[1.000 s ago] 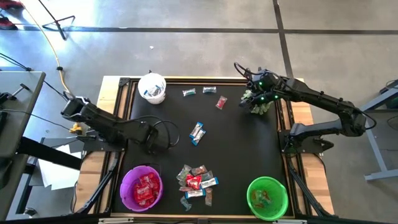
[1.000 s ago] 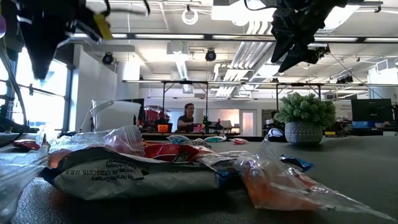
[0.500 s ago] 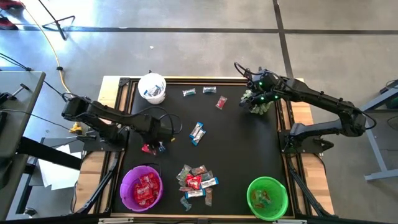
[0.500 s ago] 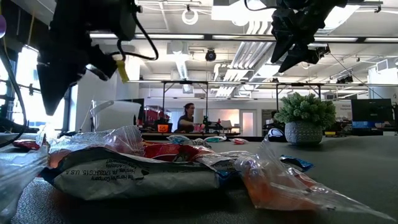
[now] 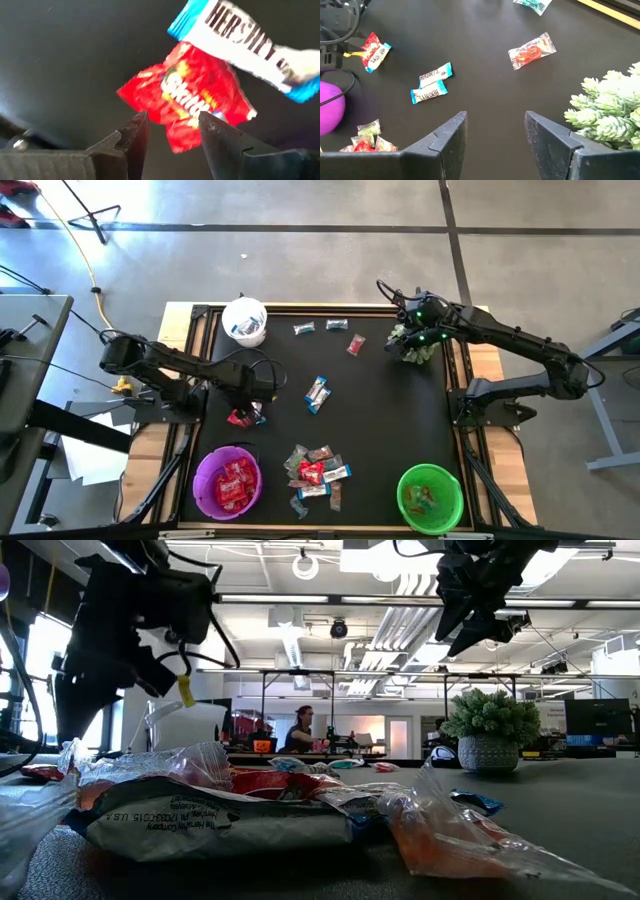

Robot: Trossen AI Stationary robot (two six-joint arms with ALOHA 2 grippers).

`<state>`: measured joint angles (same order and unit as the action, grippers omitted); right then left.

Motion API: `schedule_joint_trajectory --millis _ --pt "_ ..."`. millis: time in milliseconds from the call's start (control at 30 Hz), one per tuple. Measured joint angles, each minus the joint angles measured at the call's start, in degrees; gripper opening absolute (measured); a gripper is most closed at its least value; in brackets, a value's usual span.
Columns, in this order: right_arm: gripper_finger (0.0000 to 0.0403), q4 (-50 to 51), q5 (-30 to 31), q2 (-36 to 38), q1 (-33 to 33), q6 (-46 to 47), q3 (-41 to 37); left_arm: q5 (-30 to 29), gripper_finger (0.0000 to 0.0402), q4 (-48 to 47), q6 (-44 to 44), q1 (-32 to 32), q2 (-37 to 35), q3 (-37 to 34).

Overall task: Sort candy
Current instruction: Put the red candy into the violet bucket

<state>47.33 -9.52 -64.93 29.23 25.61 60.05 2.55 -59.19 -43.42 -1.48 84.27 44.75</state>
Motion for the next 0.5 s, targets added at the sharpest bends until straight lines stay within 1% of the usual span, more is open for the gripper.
schedule_joint_trajectory --millis 133,267,500 --pt "0.0195 0.0 0.0 0.0 0.0 0.8 0.0 1.7 0.0164 5.7 -0.9 0.4 0.0 -2.0" --pt "0.0195 0.0 0.0 0.0 0.0 1.5 0.0 1.7 0.0164 9.6 -1.4 0.4 0.0 -4.8" --pt "0.0195 0.0 0.0 0.0 0.0 2.9 0.0 1.0 0.0164 13.2 -5.9 0.4 -0.5 -8.6"
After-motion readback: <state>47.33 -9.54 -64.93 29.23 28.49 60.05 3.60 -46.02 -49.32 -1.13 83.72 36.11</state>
